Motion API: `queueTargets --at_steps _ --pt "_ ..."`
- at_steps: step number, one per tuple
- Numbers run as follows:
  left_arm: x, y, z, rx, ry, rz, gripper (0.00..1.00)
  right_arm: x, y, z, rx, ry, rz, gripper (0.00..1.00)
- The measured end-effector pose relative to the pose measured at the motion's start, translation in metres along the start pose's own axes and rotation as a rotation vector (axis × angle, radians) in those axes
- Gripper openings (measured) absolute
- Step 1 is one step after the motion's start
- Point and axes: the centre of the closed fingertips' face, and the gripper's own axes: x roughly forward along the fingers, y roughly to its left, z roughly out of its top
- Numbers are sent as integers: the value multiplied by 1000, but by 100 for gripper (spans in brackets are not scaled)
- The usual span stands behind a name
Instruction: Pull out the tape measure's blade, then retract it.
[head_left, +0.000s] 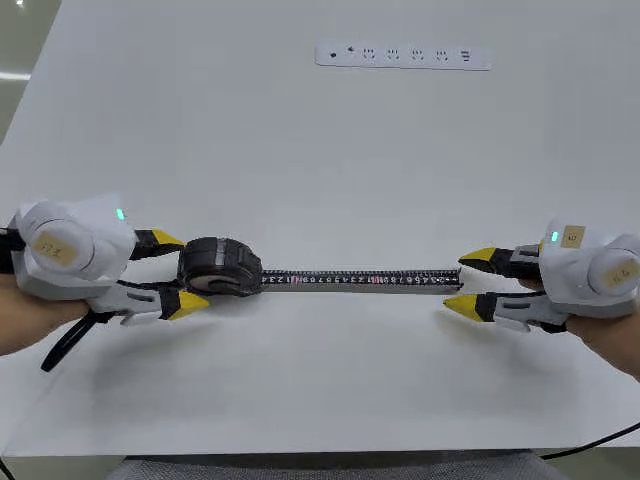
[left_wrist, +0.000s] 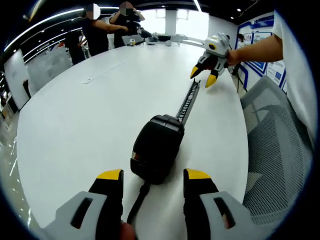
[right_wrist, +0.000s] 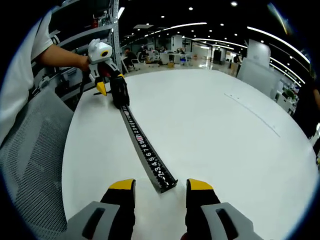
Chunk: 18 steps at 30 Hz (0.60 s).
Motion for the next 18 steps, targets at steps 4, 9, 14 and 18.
queueTargets --at_steps 4,9,14,18 --pt "-10 -2 -7 -79 -30 32 47 -5 6 -2 32 -8 -15 45" --pt "-22 -1 -14 -176 -82 83 51 -9 12 -1 53 -14 -37 52" --pt "-31 -4 -18 -219 -99 103 52 -15 17 6 62 -30 -58 56" --pt "-34 -9 -20 -227 -101 121 56 -20 18 11 67 -42 -75 60"
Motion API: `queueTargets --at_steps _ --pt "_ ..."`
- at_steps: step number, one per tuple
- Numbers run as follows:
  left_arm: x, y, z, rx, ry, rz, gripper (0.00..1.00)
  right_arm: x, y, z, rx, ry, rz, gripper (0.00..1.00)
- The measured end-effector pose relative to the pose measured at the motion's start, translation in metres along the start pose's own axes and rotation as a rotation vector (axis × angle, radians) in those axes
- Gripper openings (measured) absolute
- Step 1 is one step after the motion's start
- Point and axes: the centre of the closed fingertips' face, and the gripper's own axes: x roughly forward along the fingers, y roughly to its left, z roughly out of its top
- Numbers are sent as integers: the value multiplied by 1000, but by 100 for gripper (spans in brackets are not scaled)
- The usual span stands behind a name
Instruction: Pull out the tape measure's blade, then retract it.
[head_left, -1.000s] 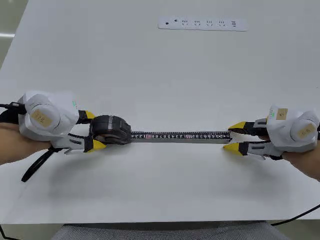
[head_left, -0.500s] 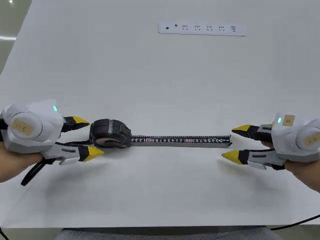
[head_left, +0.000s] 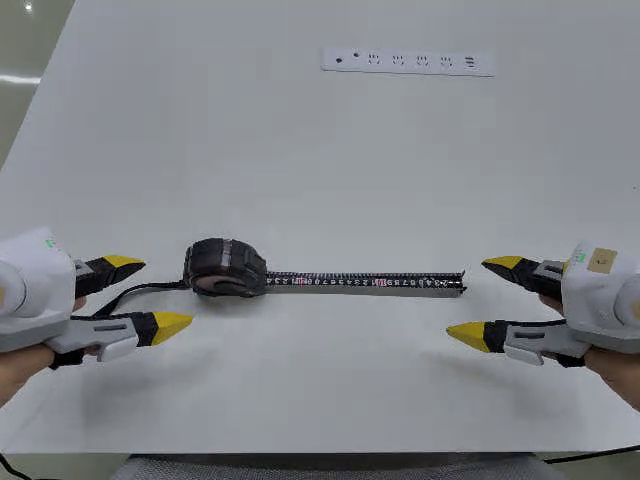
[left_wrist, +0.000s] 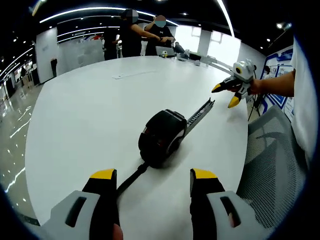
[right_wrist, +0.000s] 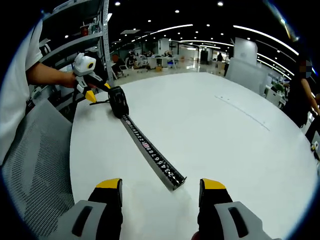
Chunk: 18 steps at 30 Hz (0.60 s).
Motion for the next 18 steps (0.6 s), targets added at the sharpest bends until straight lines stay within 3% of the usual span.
queueTargets --at_steps 14,18 --pt "-16 -16 -6 -73 -55 34 74 -16 5 2 21 -13 -35 77" --pt "-20 -20 -13 -79 -54 39 77 -19 10 0 29 -14 -35 81"
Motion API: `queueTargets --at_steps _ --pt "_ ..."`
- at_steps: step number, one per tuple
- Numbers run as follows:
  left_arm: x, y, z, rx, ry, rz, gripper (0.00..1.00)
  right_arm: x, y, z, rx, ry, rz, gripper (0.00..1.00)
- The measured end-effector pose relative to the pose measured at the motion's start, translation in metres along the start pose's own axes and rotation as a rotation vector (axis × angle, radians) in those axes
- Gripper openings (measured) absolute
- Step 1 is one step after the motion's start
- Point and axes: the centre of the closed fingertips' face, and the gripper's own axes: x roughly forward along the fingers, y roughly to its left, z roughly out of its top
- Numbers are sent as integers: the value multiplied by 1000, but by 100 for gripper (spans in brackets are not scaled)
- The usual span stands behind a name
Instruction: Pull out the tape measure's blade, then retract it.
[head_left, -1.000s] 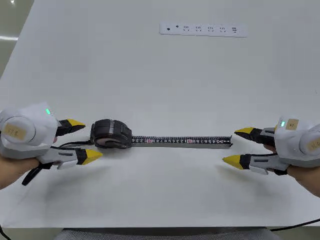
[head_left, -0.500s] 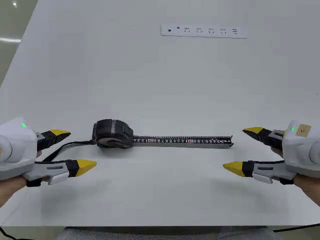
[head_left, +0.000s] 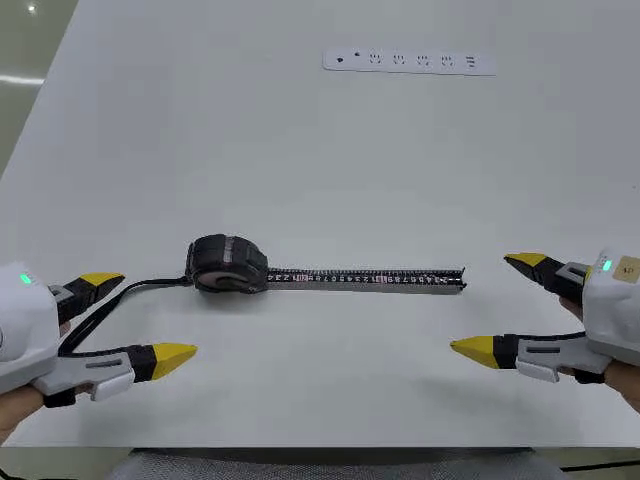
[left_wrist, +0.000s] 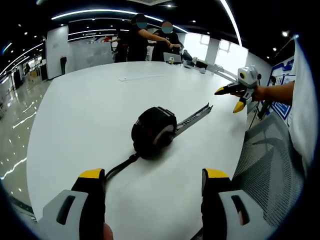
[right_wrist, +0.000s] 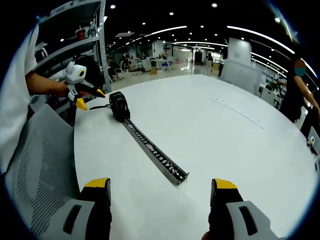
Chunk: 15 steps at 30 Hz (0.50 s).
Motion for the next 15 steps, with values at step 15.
queueTargets --at_steps 15 --pt "-18 -6 0 -38 -63 50 89 -12 15 -7 29 -7 -2 87"
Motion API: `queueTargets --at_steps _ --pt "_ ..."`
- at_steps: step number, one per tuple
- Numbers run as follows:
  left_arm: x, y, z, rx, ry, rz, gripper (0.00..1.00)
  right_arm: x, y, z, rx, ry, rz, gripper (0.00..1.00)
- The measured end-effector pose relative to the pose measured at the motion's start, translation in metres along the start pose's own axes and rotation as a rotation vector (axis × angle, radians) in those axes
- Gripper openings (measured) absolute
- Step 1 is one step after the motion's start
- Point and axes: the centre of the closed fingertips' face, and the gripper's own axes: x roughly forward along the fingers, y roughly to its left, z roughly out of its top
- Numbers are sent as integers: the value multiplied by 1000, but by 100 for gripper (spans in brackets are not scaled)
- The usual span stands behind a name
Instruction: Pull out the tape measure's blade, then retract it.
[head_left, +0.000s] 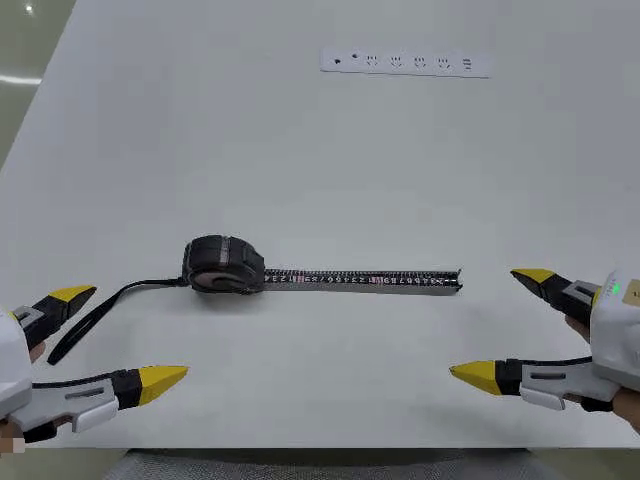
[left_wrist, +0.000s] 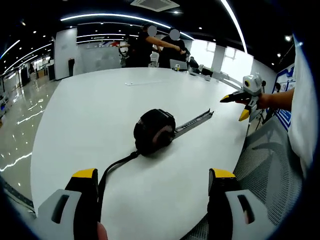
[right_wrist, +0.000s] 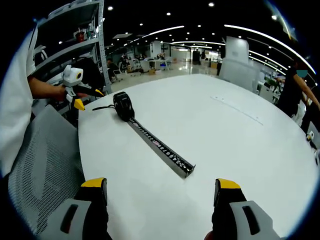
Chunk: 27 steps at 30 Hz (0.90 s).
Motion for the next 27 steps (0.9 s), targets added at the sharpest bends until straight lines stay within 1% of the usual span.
queueTargets --at_steps 1,4,9,12,14,16,21,23,25,27 --pt "-1 0 0 3 -7 11 90 -1 1 -1 3 0 -1 88" --pt "-3 -2 -2 -5 -8 15 90 -4 4 -4 9 -3 -9 89" --pt "-8 -5 -1 -14 -23 31 90 -9 6 -9 29 -11 -22 91" --pt "-10 -6 0 -32 -36 40 90 -11 7 -14 38 -11 -28 92" --pt "-10 -9 -2 -39 -37 40 90 -12 8 -17 53 -15 -30 93" --pt "-10 -13 -6 -49 -32 37 90 -13 10 -21 53 -12 -38 94" --pt "-11 -15 -13 -81 -41 54 90 -14 14 -31 74 -10 -42 94" --pt "-12 -16 -15 -106 -41 52 90 -14 16 -34 84 -10 -43 94" --pt "-12 -15 -17 -90 -29 59 90 -15 18 -36 88 -8 -45 94" --pt "-13 -16 -16 -89 -31 56 90 -15 20 -36 91 -9 -45 94"
